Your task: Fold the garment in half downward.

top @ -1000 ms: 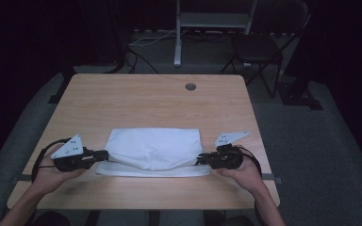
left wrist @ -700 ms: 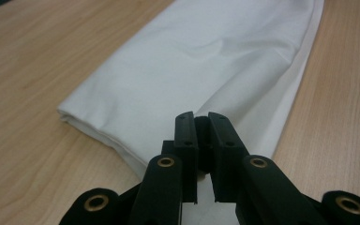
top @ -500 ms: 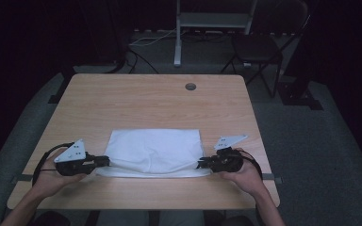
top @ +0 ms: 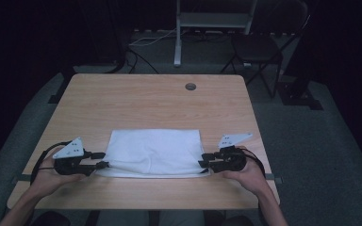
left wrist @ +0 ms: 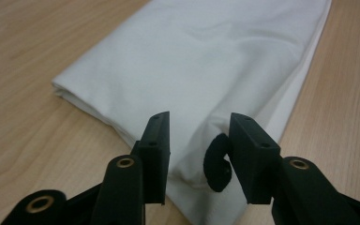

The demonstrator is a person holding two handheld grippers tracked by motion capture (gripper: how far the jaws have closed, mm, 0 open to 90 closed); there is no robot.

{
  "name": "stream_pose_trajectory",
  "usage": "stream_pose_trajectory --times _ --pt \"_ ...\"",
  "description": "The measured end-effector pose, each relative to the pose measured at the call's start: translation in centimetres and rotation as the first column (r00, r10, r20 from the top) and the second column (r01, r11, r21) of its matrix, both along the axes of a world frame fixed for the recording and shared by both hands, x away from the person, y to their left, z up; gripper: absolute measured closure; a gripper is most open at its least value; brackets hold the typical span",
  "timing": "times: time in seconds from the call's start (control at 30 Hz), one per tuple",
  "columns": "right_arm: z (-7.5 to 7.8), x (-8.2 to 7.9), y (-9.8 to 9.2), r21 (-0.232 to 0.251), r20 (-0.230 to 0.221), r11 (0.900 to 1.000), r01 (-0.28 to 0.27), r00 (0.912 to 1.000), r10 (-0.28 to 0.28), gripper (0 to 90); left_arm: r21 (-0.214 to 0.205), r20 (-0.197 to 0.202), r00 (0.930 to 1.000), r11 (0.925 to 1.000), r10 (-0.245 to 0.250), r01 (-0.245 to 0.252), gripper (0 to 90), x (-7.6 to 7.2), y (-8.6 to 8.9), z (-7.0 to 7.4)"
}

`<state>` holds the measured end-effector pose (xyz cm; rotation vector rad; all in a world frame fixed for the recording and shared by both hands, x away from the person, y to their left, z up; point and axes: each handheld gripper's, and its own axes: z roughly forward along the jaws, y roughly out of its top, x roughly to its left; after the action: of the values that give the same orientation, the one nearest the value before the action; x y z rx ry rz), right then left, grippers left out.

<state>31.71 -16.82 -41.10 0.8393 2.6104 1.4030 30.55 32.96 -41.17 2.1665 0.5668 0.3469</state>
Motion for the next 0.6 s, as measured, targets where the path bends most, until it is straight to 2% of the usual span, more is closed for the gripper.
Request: stream_pose_trajectory --times 0.07,0.13,0.4,0.5,0.6 --pt "0.3 0.4 0.2 -0.005 0.009 0.9999 0.014 0.9999 -0.014 63.3 -0.017 0.006 0.9999 0.9998 0.011 -0.011 56.0 0.3 -0.2 0.4" --pt "0.3 0.6 0.6 -0.013 -0.003 0.9997 0.020 0.9998 -0.020 62.4 -0.027 0.014 0.9998 0.9995 0.015 -0.015 54.9 0.7 -0.3 0.8" --pt "-1.2 1.1 2.4 -0.086 -0.027 0.9962 0.012 0.9995 -0.014 61.8 -0.103 0.009 0.9991 0.9938 0.041 -0.040 51.1 1.8 -0.2 2.0" --pt "-1.7 1.0 2.6 -0.112 -0.028 0.9936 0.015 0.9995 -0.018 61.7 -0.108 0.004 0.9985 0.9927 0.055 -0.054 49.8 2.0 -0.4 2.0" --pt "-2.0 1.0 2.7 -0.127 -0.027 0.9917 0.020 0.9994 -0.023 61.3 -0.073 -0.006 0.9984 0.9957 0.057 -0.057 48.2 2.1 -1.4 1.4"
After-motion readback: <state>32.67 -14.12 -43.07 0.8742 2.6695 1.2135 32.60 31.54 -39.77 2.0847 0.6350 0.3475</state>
